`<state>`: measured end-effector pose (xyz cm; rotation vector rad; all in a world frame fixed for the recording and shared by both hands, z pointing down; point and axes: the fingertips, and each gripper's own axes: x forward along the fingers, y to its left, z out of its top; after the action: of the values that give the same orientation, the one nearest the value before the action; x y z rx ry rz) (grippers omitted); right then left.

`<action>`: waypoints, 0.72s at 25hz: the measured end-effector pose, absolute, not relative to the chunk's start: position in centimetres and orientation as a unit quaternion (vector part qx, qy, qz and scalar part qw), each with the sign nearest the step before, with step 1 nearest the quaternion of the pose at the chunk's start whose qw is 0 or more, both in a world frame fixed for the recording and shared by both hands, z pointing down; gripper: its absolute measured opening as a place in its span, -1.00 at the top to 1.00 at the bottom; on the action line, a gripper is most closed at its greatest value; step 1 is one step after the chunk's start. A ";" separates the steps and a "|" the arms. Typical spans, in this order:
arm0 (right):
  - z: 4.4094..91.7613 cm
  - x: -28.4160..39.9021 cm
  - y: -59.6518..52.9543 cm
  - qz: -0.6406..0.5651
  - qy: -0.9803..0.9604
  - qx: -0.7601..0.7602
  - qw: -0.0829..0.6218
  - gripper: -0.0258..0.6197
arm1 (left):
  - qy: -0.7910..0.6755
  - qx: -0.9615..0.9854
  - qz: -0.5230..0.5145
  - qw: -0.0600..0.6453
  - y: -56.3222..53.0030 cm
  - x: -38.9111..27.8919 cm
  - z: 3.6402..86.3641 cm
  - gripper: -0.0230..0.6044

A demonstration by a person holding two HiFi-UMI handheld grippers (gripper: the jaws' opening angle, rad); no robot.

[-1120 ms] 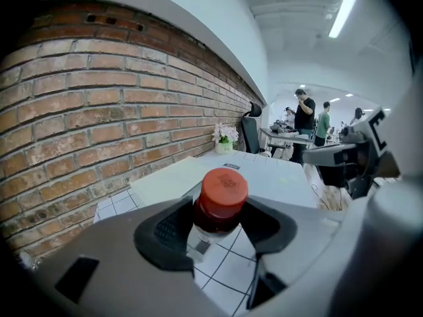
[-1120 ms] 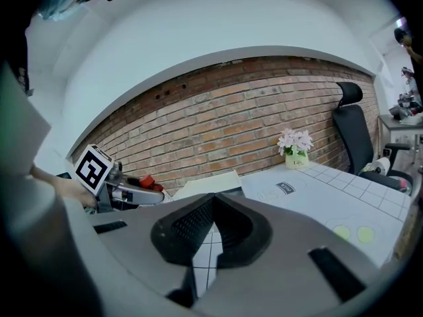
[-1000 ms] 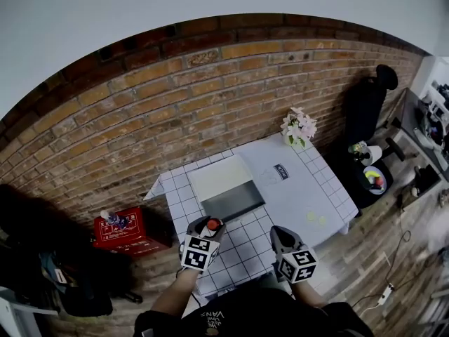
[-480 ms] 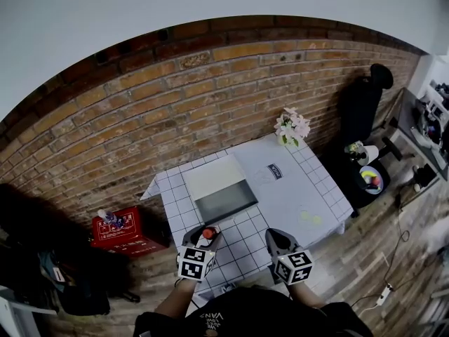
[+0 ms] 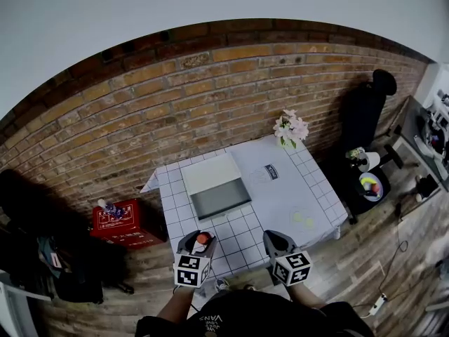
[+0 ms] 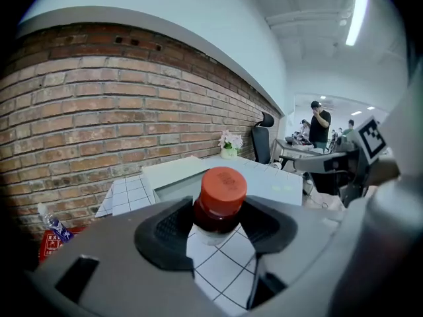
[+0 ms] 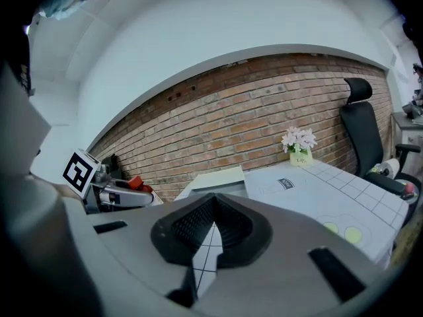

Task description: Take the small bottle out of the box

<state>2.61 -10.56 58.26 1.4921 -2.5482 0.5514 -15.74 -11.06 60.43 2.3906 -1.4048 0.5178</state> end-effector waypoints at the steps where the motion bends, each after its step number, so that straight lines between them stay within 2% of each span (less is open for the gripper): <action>1: 58.3 2.7 -10.3 0.184 -0.849 0.490 0.070 0.92 | -0.496 0.834 0.180 0.160 -10.6 -15.6 60.4 0.21; 18: 59.5 2.7 -7.5 0.183 -0.879 0.433 0.084 0.92 | -0.550 0.798 0.168 0.178 -4.4 -15.6 61.3 0.21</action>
<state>2.67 -7.53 59.49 1.2925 -2.6223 0.5452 -15.56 -4.38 61.28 2.2578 -1.5560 0.4738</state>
